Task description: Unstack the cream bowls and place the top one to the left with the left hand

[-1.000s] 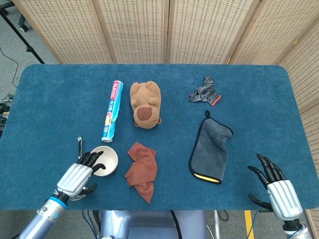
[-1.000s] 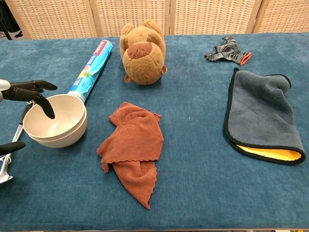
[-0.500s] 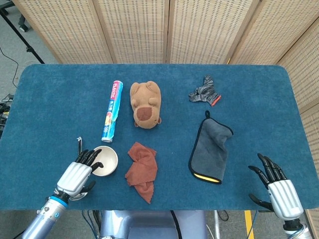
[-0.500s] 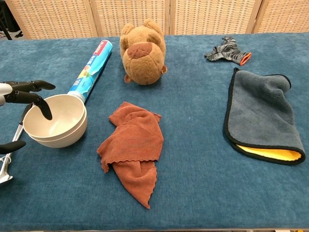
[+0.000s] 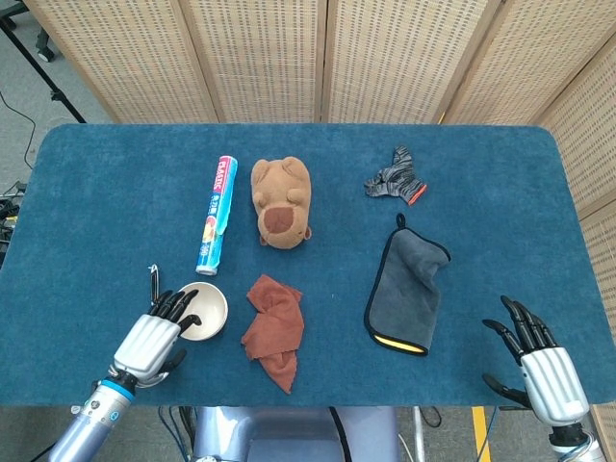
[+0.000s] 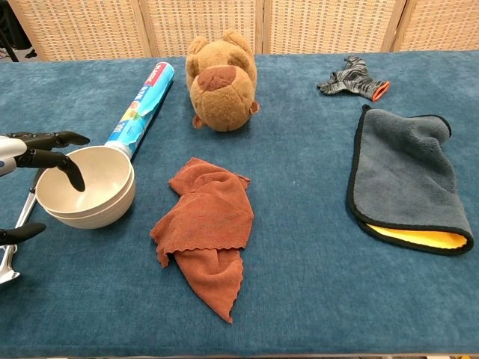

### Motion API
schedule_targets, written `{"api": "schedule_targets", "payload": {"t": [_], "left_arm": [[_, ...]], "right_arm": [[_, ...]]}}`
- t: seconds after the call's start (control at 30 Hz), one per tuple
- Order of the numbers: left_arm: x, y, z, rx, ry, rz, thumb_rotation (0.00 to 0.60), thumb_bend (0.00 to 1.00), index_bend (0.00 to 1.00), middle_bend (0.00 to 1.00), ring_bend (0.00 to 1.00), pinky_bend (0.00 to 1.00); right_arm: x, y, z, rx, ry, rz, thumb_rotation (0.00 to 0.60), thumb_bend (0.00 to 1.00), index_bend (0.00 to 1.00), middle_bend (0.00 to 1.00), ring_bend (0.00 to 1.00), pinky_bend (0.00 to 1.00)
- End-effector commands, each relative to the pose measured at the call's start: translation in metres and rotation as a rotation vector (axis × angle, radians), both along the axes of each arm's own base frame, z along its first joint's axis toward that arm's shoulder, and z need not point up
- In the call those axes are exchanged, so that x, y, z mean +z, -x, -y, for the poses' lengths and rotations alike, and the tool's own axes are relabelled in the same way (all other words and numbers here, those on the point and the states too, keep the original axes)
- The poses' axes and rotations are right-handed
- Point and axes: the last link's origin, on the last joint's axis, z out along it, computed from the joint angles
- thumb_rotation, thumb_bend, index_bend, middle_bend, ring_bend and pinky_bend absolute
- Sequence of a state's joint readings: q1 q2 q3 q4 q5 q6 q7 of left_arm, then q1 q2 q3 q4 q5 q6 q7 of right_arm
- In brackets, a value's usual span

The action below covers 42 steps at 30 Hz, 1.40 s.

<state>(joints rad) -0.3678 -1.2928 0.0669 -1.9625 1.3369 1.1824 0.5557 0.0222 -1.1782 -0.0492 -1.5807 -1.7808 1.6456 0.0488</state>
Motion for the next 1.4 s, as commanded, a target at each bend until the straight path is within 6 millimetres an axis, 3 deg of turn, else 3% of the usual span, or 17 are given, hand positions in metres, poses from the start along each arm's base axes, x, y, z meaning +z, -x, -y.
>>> {"api": "schedule_targets", "payload": {"t": [0.03, 0.93, 1.17, 1.4], "left_arm": [[-0.001, 0.001, -0.001, -0.010, -0.012, -0.011, 0.600, 0.35, 0.34, 0.04, 0.00, 0.04], [-0.016, 0.014, -0.006, -0.040, -0.076, -0.065, 0.600, 0.36, 0.35, 0.04, 0.00, 0.04], [-0.017, 0.014, -0.006, -0.049, -0.097, -0.053, 0.600, 0.45, 0.39, 0.05, 0.00, 0.04], [-0.020, 0.015, -0.005, -0.052, -0.094, -0.061, 0.600, 0.46, 0.42, 0.05, 0.00, 0.04]], "right_arm": [[0.000, 0.000, 0.000, 0.000, 0.001, 0.000, 0.600, 0.16, 0.22, 0.00, 0.00, 0.15], [0.002, 0.000, 0.000, 0.000, 0.008, 0.005, 0.600, 0.16, 0.22, 0.00, 0.00, 0.15], [0.002, 0.000, 0.000, 0.002, 0.007, 0.005, 0.600, 0.16, 0.22, 0.00, 0.00, 0.15], [0.003, 0.000, 0.000, 0.003, 0.011, 0.008, 0.600, 0.16, 0.22, 0.00, 0.00, 0.15]]}}
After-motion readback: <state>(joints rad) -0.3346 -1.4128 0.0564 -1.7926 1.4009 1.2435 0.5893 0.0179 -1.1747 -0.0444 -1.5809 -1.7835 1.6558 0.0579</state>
